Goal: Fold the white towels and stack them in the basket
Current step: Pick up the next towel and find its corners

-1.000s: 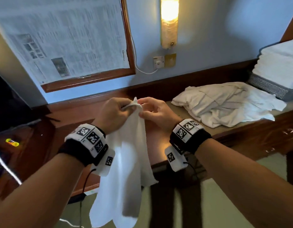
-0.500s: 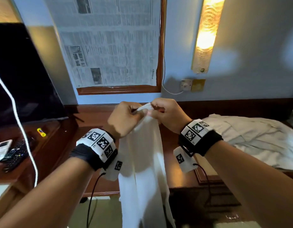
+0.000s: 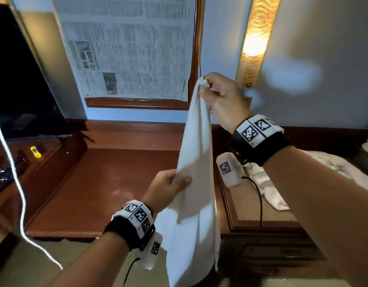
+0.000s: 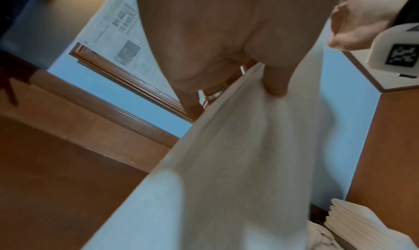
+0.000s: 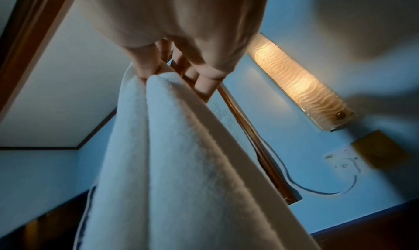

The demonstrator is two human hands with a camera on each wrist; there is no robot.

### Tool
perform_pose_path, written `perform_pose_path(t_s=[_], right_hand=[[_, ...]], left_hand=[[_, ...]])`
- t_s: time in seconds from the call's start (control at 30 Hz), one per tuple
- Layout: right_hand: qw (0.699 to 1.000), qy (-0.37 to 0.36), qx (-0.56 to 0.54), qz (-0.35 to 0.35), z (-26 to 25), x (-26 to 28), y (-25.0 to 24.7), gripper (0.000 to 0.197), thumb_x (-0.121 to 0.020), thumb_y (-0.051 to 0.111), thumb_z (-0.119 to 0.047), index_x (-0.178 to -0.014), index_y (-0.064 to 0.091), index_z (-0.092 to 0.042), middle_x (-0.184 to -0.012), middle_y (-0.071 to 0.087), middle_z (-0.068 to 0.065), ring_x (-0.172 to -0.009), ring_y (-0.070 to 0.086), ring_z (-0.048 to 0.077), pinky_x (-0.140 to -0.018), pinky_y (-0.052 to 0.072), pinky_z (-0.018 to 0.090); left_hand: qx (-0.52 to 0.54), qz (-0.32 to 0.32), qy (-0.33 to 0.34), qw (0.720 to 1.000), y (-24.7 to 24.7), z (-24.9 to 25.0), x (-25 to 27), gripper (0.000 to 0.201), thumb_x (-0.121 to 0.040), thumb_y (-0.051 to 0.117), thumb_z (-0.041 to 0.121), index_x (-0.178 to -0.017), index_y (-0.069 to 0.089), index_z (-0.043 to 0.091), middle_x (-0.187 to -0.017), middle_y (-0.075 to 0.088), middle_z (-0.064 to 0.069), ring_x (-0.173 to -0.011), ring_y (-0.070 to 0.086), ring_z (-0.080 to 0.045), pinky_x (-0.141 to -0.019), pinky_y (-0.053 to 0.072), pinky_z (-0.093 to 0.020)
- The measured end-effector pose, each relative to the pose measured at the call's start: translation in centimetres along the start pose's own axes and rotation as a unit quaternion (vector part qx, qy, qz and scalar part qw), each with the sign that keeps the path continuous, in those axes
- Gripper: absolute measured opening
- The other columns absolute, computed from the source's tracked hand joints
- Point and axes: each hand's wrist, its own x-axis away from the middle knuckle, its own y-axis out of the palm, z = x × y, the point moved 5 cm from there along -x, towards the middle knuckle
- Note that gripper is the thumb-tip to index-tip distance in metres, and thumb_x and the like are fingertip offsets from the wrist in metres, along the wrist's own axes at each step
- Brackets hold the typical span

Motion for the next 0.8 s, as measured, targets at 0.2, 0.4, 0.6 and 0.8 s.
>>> perform_pose_path(t_s=[0.2, 0.4, 0.6, 0.8], right_hand=[[0.998, 0.042, 0.048, 0.011, 4.0, 0.8, -3.4, 0.014, -0.088, 0.056, -0.025, -0.078, 0.059, -0.015, -0.078, 0.054, -0.003, -0.078, 0.051, 0.013, -0.073, 0.038, 0.031], [0.953, 0.02, 0.136, -0.27, 5.8, 6.4, 0.2, 0.02, -0.083, 0.065, -0.018, -0.095, 0.076, -0.005, -0.113, 0.065, 0.011, -0.109, 0.058, 0.019, -0.096, 0.037, 0.018], [0.924, -0.003, 0.207, -0.323, 6.9, 10.5, 4.1, 0.034, -0.08, 0.048, -0.039, -0.049, 0.035, -0.032, -0.062, 0.039, -0.008, -0.067, 0.05, 0.027, -0.071, 0.046, 0.038], [0.972, 0.017, 0.152, -0.181, 4.3, 5.7, 0.9, 0.015, -0.089, 0.063, -0.013, -0.076, 0.069, -0.009, -0.082, 0.058, 0.002, -0.088, 0.058, 0.023, -0.08, 0.041, 0.031]], left_hand=[[-0.123, 0.103, -0.051, 0.986, -1.0, -2.0, -0.9, 0.038, -0.081, 0.06, 0.054, -0.08, 0.07, 0.017, -0.075, 0.073, -0.007, -0.066, 0.061, -0.014, -0.064, 0.055, -0.04], [-0.295, 0.099, -0.016, 0.95, -1.4, 2.5, -3.8, 0.034, -0.093, 0.06, 0.035, -0.071, 0.059, 0.009, -0.062, 0.055, 0.002, -0.064, 0.048, -0.017, -0.061, 0.038, -0.033], [-0.25, 0.105, 0.075, 0.96, 0.3, 7.0, -4.3, 0.024, -0.087, 0.066, 0.035, -0.072, 0.067, 0.016, -0.065, 0.066, -0.003, -0.06, 0.05, -0.011, -0.06, 0.041, -0.029], [-0.088, 0.122, 0.038, 0.988, -2.8, 3.0, -0.6, 0.065, -0.081, 0.07, 0.054, -0.078, 0.055, -0.009, -0.066, 0.052, -0.015, -0.063, 0.046, -0.017, -0.056, 0.04, -0.037]])
